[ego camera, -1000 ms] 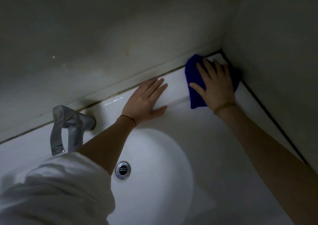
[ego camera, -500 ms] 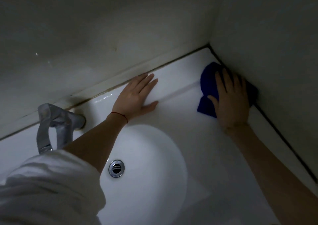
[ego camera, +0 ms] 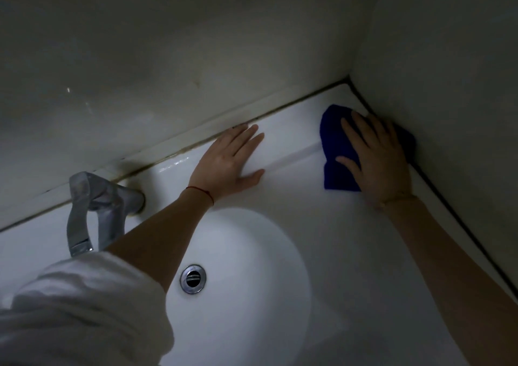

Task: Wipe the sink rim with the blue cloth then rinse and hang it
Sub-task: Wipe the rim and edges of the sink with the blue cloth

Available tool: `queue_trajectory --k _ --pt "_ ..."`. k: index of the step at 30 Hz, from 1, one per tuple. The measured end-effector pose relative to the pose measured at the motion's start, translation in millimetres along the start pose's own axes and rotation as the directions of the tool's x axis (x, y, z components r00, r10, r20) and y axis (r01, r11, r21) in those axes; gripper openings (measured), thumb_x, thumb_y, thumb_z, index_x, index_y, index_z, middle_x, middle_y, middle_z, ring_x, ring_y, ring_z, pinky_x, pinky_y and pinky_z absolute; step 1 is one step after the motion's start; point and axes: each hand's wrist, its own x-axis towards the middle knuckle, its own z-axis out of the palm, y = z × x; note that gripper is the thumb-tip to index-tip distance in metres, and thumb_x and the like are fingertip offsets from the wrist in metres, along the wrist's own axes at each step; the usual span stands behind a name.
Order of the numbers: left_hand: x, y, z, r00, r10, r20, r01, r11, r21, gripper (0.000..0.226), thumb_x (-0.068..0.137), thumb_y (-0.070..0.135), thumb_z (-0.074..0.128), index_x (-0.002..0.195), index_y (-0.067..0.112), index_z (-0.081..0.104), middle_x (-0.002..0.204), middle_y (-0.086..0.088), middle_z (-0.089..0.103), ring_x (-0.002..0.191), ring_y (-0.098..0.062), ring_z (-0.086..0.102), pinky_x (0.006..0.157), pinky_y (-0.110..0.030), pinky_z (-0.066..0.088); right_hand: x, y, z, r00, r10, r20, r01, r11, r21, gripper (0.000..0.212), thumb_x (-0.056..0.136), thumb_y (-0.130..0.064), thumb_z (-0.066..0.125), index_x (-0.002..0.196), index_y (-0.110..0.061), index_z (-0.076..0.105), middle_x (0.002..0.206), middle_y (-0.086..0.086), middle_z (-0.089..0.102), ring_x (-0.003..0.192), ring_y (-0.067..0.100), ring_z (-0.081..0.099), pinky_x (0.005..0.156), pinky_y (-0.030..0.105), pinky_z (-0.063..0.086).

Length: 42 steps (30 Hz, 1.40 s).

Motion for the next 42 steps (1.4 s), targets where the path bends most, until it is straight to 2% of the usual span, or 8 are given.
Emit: queue_trajectory --k 5,11,16,22,26,33,38,42 --pt "1.2 0.2 -1.2 1.0 0.0 0.011 -0.001 1.0 0.012 0.063 0.091 0.043 0.062 0.138 0.003 0.053 0.144 -0.016 0.051 0.135 -0.033 0.045 0.112 -0.044 0.038 61.3 -31.6 2.8 1.0 0.02 -0.021 -0.017 0.992 0.126 0.053 0.101 -0.041 0.037 0.146 -0.014 0.038 0.154 0.01 0.033 0.139 0.035 0.031 0.117 0.048 0.015" --pt "-0.9 -0.3 -0.3 0.998 -0.014 0.061 0.012 0.999 0.033 0.066 0.092 0.046 0.059 0.142 0.004 0.048 0.148 -0.016 0.047 0.139 -0.032 0.04 0.115 -0.042 0.034 35.1 -43.1 14.5 0.986 -0.167 -0.018 0.168 0.984 0.066 0.06 0.098 -0.052 0.033 0.148 -0.021 0.033 0.155 0.005 0.031 0.14 0.033 0.029 0.117 0.05 0.017" --pt "1.4 0.5 -0.9 1.0 0.003 0.014 -0.003 1.0 0.016 0.062 0.091 0.042 0.062 0.138 0.002 0.053 0.144 -0.016 0.051 0.135 -0.035 0.046 0.112 -0.045 0.038 63.7 -28.4 4.5 0.982 0.175 -0.077 -0.168 0.981 0.094 0.057 0.1 -0.048 0.033 0.145 -0.014 0.039 0.151 0.013 0.037 0.134 0.038 0.035 0.114 0.051 0.021" --pt "-0.3 0.4 -1.4 0.997 -0.011 0.072 0.008 0.999 0.034 0.066 0.092 0.046 0.059 0.142 0.004 0.048 0.148 -0.016 0.047 0.138 -0.033 0.042 0.114 -0.045 0.035 55.3 -45.6 6.8 0.991 -0.133 0.029 0.132 0.99 0.039 0.06 0.099 -0.053 0.027 0.149 -0.02 0.033 0.155 0.007 0.032 0.138 0.034 0.032 0.116 0.049 0.018" --pt "-0.2 -0.1 -1.6 0.999 0.009 0.038 -0.01 1.0 0.022 0.064 0.093 0.044 0.061 0.14 0.003 0.05 0.147 -0.016 0.048 0.137 -0.034 0.043 0.112 -0.046 0.037 58.0 -12.3 1.4 0.999 0.025 0.036 -0.025 1.0 0.005 0.063 0.099 -0.053 0.027 0.15 -0.015 0.029 0.155 0.012 0.029 0.138 0.037 0.03 0.116 0.05 0.018" --pt "0.9 3.5 -4.3 0.997 0.028 0.076 -0.031 0.999 0.033 0.066 0.093 0.044 0.06 0.142 0.002 0.047 0.148 -0.017 0.046 0.139 -0.034 0.04 0.112 -0.048 0.036 -20.4 -11.9 -8.1 0.977 0.205 0.061 -0.203 0.978 -0.045 0.069 0.096 -0.039 0.049 0.152 -0.01 0.02 0.157 0.016 0.022 0.139 0.038 0.027 0.117 0.049 0.018" --pt "25.8 16.8 -1.7 0.984 0.15 0.092 -0.147 0.988 -0.039 0.069 0.096 0.045 0.057 0.147 0.002 0.039 0.152 -0.016 0.041 0.143 -0.031 0.035 0.115 -0.048 0.031 -38.4 -9.1 -5.9 0.964 0.261 0.054 -0.255 0.963 -0.091 0.071 0.096 -0.037 0.05 0.152 -0.008 0.018 0.157 0.018 0.022 0.138 0.038 0.029 0.117 0.048 0.018" --pt "41.8 34.2 14.7 0.976 0.13 0.175 -0.124 0.991 -0.044 0.073 0.098 0.045 0.053 0.152 0.003 0.028 0.158 -0.016 0.03 0.146 -0.031 0.028 0.12 -0.046 0.026 -1.3 -9.2 -2.4 0.971 0.227 0.079 -0.217 0.968 -0.123 0.07 0.098 -0.035 0.046 0.153 -0.009 0.011 0.159 0.014 0.015 0.142 0.034 0.022 0.119 0.045 0.012"
